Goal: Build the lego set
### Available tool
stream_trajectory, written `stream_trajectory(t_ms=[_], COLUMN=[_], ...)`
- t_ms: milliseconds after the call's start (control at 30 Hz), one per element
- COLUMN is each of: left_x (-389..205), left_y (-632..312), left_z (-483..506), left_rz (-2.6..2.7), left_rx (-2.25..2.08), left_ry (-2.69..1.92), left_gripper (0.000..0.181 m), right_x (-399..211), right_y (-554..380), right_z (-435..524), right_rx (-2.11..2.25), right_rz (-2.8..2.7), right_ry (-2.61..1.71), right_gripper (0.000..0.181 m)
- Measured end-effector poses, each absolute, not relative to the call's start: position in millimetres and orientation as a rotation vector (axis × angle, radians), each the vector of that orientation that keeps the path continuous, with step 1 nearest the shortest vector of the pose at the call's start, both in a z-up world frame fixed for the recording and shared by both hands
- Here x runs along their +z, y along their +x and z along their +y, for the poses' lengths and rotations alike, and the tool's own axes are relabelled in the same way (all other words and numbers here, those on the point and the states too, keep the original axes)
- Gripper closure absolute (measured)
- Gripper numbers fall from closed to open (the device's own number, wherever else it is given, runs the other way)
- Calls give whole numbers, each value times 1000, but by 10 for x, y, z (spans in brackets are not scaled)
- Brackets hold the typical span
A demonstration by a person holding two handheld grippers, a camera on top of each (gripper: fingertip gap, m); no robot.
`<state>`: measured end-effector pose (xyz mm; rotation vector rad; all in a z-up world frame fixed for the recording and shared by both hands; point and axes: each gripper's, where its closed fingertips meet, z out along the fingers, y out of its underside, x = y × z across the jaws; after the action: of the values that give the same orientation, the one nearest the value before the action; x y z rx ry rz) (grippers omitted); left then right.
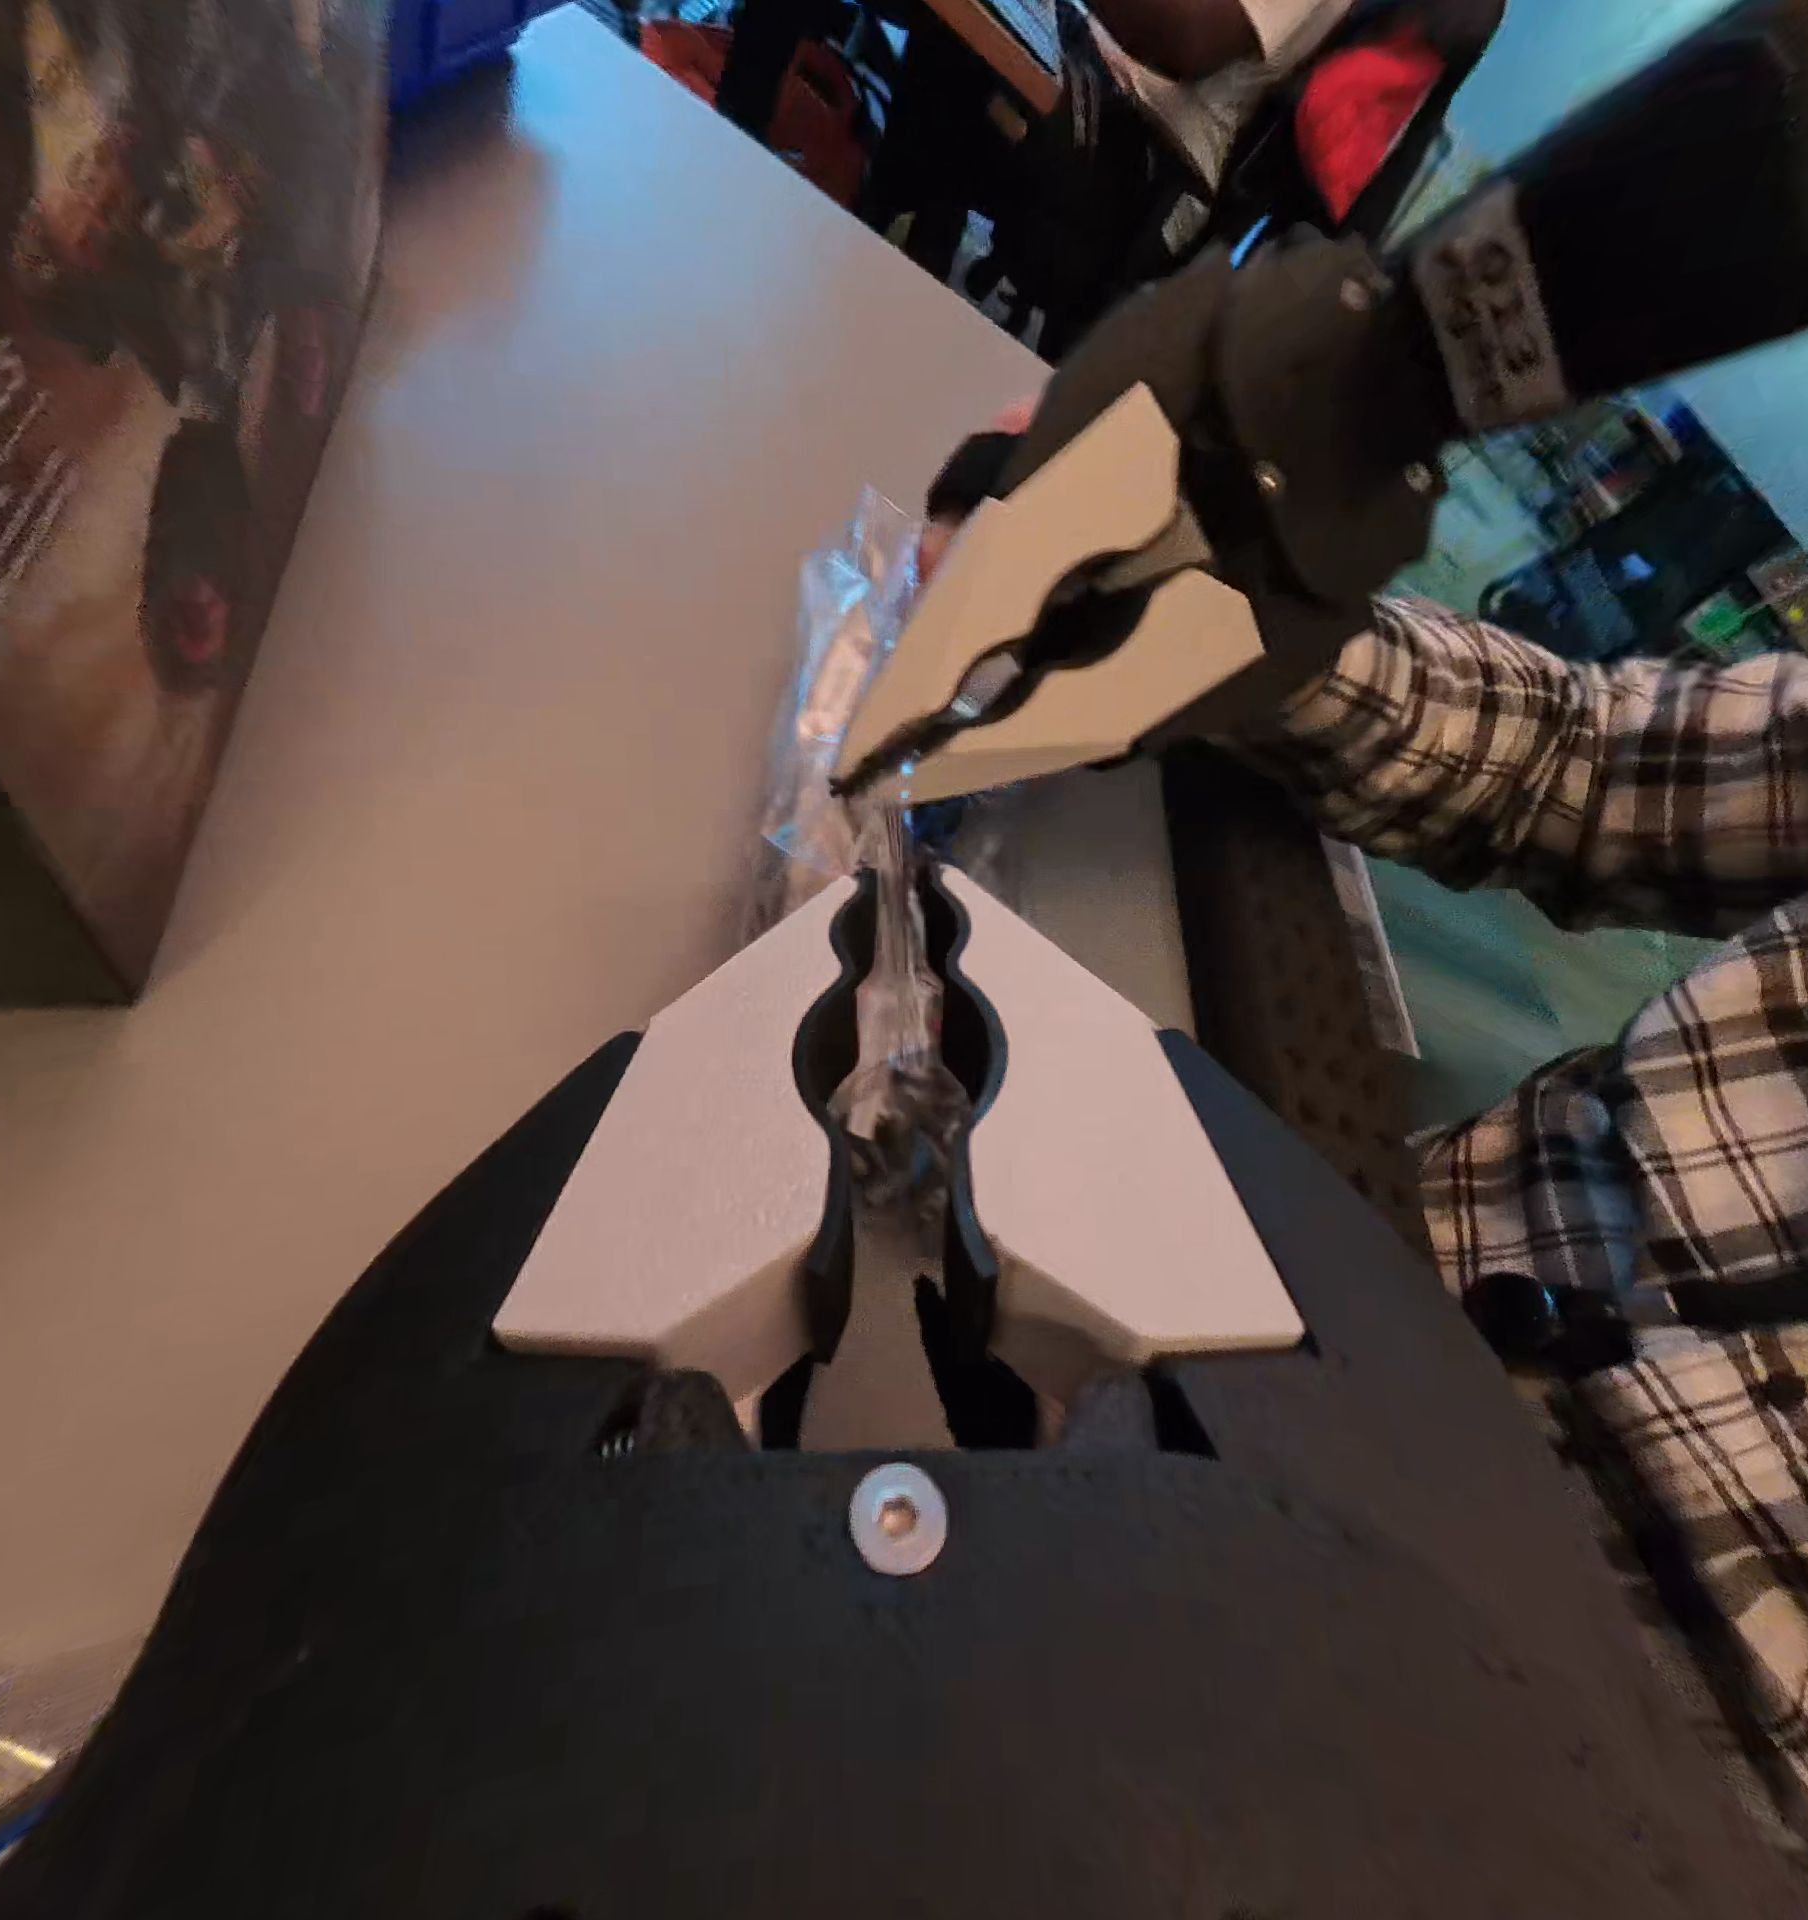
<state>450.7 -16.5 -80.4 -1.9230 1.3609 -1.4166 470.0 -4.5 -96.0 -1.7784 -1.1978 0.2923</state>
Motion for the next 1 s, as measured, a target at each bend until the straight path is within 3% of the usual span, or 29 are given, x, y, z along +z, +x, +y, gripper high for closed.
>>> stream_trajectory(t_ms=[233, 433, 533, 700, 1000], left_x=[-848, -846, -854, -737, -730], left_y=[4471, 4506, 4525, 4519, 4536], left_z=[-202, -248, -278, -258, -184], left_rz=[1427, 1490, 1531, 1496, 1403], left_rx=[-1368, -1318, -1272, -1301, -1333], left_ry=[-1879, -1858, -1844, -1778, -1808], left_gripper=[181, 181, 181, 176, 181], right_x=[-933, -731, -780, -773, -748], right_y=[4730, 4614, 4529, 4488, 4491], right_z=[-124, -172, -164, -173, -149], right_rx=[309, 249, 238, 315, 327], right_rz=[-1254, -1339, -1411, -1405, -1359], right_ry=[-1775, -1711, -1713, -1726, -1715], right_gripper=[181, 165, 181, 181, 181])
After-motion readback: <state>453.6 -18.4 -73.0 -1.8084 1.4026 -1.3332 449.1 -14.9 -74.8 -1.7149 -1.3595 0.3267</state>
